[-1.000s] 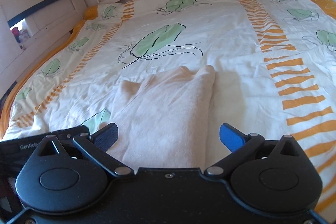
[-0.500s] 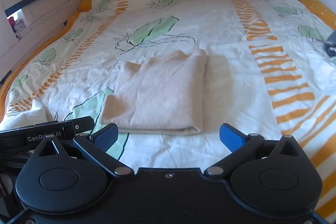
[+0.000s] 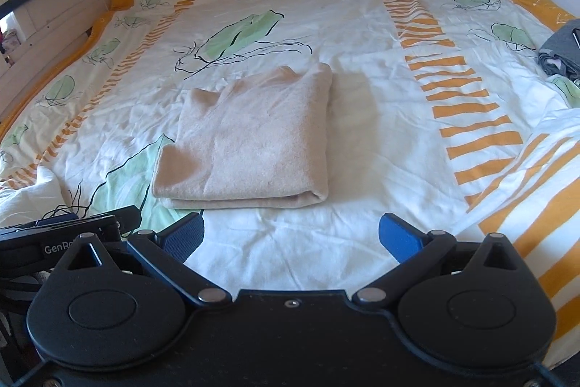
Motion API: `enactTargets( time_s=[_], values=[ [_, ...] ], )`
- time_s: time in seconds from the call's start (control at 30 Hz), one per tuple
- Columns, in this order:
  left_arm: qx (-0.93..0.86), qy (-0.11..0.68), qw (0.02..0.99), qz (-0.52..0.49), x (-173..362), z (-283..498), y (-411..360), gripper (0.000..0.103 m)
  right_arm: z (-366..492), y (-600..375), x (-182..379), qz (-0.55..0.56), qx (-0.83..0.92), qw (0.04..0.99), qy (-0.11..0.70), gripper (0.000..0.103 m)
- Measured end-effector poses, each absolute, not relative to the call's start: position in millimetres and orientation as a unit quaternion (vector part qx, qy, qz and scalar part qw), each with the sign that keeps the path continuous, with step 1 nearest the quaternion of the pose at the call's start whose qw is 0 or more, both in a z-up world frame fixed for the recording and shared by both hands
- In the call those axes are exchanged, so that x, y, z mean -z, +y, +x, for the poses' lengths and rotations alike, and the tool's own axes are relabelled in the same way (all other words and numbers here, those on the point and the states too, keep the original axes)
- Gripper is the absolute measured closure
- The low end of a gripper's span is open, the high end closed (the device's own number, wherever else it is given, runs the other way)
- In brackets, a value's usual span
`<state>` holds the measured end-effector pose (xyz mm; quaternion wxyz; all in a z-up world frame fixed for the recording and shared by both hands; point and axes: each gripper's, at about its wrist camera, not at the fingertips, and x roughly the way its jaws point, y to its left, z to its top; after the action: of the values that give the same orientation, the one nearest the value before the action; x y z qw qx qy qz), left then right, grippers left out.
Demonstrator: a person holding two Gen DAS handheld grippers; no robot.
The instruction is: Fold small clothes
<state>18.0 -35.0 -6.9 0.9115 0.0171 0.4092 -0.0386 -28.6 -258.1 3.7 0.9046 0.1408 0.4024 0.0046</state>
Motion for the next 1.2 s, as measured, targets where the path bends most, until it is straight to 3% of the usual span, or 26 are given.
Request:
enactTargets(
  time_s=[1.2],
  values=[
    [0.054, 0.415, 0.908, 0.021, 7.6, 21.9, -37.6, 0.015, -17.6, -252.9, -3.1, 0.158, -0.032, 0.897, 0.411, 0.001]
  ],
)
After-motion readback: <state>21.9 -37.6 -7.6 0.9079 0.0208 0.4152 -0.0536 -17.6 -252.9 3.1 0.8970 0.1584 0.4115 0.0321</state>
